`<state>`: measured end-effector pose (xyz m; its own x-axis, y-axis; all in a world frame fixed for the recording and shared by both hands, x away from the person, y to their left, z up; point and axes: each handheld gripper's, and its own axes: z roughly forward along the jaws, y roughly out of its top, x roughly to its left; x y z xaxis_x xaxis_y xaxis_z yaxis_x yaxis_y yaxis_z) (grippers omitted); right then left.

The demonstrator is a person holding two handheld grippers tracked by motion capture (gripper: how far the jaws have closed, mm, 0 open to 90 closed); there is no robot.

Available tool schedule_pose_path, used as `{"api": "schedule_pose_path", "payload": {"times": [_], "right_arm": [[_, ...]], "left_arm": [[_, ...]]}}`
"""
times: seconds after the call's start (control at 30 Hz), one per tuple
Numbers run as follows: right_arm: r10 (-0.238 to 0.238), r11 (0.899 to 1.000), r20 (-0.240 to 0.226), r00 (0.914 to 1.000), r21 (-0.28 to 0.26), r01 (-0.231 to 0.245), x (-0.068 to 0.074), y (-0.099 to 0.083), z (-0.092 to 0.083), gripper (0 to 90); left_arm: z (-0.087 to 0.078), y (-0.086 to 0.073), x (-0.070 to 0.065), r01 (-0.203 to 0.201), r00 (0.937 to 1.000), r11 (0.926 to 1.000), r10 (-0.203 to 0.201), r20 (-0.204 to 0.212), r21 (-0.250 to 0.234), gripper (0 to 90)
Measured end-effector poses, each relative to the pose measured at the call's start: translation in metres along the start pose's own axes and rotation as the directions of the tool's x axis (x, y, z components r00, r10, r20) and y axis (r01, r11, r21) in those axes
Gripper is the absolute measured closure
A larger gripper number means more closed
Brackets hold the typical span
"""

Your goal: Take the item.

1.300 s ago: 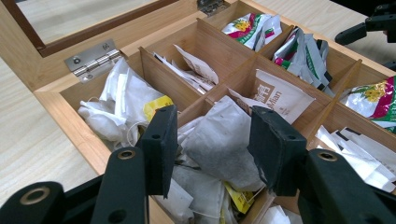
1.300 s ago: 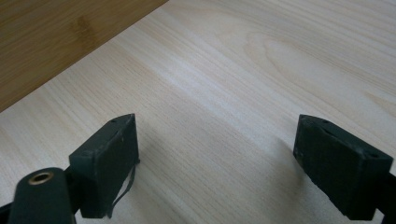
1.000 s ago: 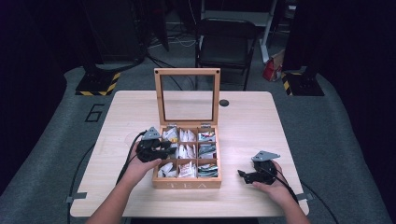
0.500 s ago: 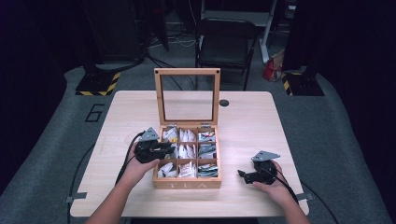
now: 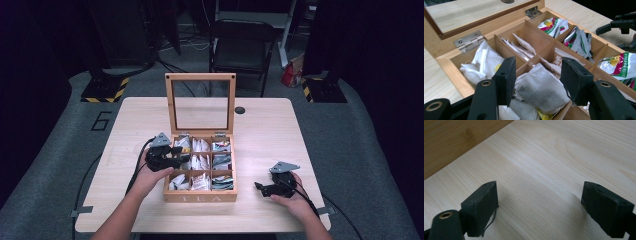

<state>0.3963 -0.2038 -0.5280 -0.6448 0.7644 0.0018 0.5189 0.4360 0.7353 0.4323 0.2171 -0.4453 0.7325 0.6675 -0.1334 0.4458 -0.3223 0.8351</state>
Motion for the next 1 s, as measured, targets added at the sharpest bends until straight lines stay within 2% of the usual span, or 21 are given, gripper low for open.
{"api": "schedule_pose_path", "payload": {"times": [0.17,0.3,0.4,0.47,0.6,0.67,0.77,0.83,0.87,1.0], "right_arm": [[0.000,1.000,0.000,1.0000,0.001,0.000,0.000,0.000,0.000,13.4],[0.000,1.000,0.000,1.0000,0.002,0.000,0.000,0.000,0.000,13.4],[0.000,1.000,0.000,1.0000,0.000,0.000,0.000,0.000,0.000,13.4],[0.000,1.000,0.000,1.0000,0.002,0.000,0.000,0.000,0.000,13.4],[0.000,1.000,0.000,1.0000,0.002,0.000,0.000,0.000,0.000,13.4],[0.000,1.000,0.000,1.0000,0.000,0.000,0.000,0.000,0.000,13.4],[0.000,1.000,0.000,1.0000,0.002,0.000,0.000,0.000,0.000,13.4],[0.000,1.000,0.000,1.0000,0.001,0.000,0.000,0.000,0.000,13.4],[0.000,1.000,0.000,1.0000,0.000,0.000,0.000,0.000,0.000,13.4],[0.000,1.000,-0.001,1.0000,0.001,0.000,0.000,0.000,0.000,13.3]], "left_arm": [[0.010,0.005,-0.005,-0.012,0.9999,0.9997,0.012,0.005,0.022,47.2],[0.011,0.004,-0.004,-0.018,0.9998,0.9990,0.017,0.010,0.041,52.9],[0.008,0.001,-0.003,0.006,0.9999,0.9993,-0.006,0.010,0.038,58.8],[0.006,0.001,-0.002,-0.003,1.0000,0.9992,0.003,0.006,0.041,63.9],[0.003,-0.001,-0.002,0.016,0.9998,0.9991,-0.017,0.014,0.039,70.9],[0.000,-0.001,-0.003,-0.008,0.9999,0.9992,0.008,0.015,0.040,74.0],[-0.002,-0.001,-0.004,-0.020,0.9997,0.9992,0.019,0.018,0.035,78.5],[-0.003,0.000,-0.004,-0.017,0.9996,0.9990,0.016,0.023,0.042,79.9],[-0.005,0.000,-0.004,-0.024,0.9996,0.9992,0.024,0.014,0.031,83.6],[-0.009,0.001,-0.004,-0.029,0.9996,0.9995,0.029,0.005,0.012,85.3]]}}
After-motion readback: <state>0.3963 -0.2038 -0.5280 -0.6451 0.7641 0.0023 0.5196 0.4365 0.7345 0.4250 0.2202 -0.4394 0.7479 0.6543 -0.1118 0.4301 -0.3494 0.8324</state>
